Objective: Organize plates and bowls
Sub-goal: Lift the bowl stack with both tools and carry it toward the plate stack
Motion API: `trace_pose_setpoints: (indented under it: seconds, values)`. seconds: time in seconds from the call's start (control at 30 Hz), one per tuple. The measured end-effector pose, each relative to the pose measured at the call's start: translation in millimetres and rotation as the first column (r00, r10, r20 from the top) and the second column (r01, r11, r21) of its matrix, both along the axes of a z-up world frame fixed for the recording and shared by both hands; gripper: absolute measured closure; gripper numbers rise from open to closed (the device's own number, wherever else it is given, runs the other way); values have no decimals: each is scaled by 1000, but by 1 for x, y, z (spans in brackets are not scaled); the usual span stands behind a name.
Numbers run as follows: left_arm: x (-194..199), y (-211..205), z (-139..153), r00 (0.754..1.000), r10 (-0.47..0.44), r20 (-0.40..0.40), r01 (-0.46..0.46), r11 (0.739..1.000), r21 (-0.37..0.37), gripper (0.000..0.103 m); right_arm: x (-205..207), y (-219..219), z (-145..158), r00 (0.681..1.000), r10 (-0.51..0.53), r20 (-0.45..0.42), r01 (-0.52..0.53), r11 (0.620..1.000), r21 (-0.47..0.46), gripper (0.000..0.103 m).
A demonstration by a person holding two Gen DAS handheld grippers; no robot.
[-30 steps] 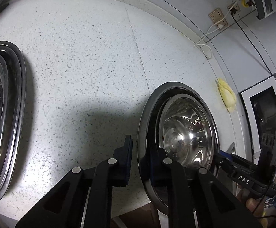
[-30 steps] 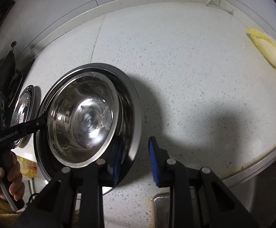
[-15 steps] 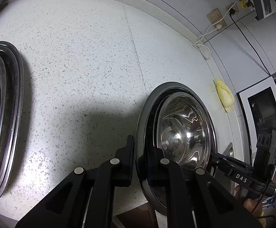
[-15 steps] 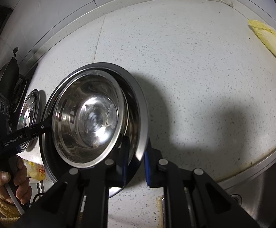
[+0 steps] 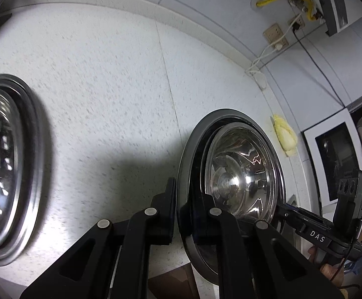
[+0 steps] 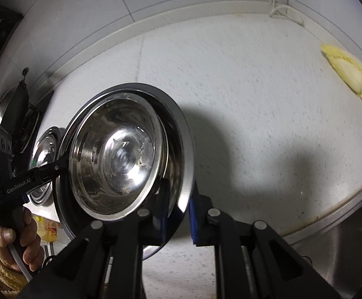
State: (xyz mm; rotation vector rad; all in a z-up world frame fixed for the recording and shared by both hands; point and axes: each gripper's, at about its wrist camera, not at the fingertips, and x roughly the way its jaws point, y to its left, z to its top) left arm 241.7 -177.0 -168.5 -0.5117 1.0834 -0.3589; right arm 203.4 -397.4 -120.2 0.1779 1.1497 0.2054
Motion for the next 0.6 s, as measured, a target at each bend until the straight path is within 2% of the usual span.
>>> trace_pose_setpoints:
  seconds: [0.3, 0.47, 0.6]
  values:
    - [-16, 82, 40, 990, 115, 75, -116, 993, 6, 96, 14, 78, 39, 990, 119, 73, -121, 992, 24, 90]
    - [-33, 149, 52, 972, 211, 103, -215, 976, 29, 96, 24, 140, 45, 972, 214, 94, -218, 975, 41, 90]
    - [-47, 196, 50, 955, 278, 104, -285, 957, 56, 97, 30, 190, 42, 953, 287, 92, -293, 955, 55, 90]
